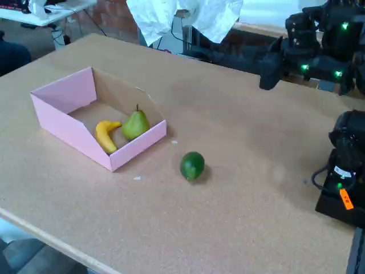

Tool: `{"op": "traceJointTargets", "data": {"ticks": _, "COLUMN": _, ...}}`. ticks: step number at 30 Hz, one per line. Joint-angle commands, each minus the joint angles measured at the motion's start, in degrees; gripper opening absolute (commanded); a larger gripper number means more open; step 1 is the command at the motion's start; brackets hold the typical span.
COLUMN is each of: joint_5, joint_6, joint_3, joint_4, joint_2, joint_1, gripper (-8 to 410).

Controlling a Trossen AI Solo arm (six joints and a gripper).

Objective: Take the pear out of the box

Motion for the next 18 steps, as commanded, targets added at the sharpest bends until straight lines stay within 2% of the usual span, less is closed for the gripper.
{"op": "traceJointTargets", "data": {"ticks": 1, "joint_5": -0.1, "joint_6": 3.7, "joint_3": 1.2, "joint_4": -2.4, "joint_2": 0.3, "joint_1": 0.0, "gripper": 0}}
{"op": "traceJointTargets", "data": {"ticks": 6, "joint_5": -1.5, "joint_6": 6.9, "joint_3": 4.2, "joint_4": -7.3, "joint_2": 3.3, "joint_1": 0.0, "gripper": 0}}
{"op": "traceJointTargets", "data": {"ticks": 10, "joint_5": -5.6, "joint_6": 8.3, "joint_3": 8.3, "joint_4": -11.1, "joint_2": 7.6, "joint_1": 0.0, "gripper": 0}}
{"op": "traceJointTargets", "data": {"ticks": 18, "joint_5": -10.2, "joint_6": 9.2, "joint_3": 21.9, "joint_4": -24.9, "joint_2": 20.8, "joint_1": 0.2, "gripper": 0}}
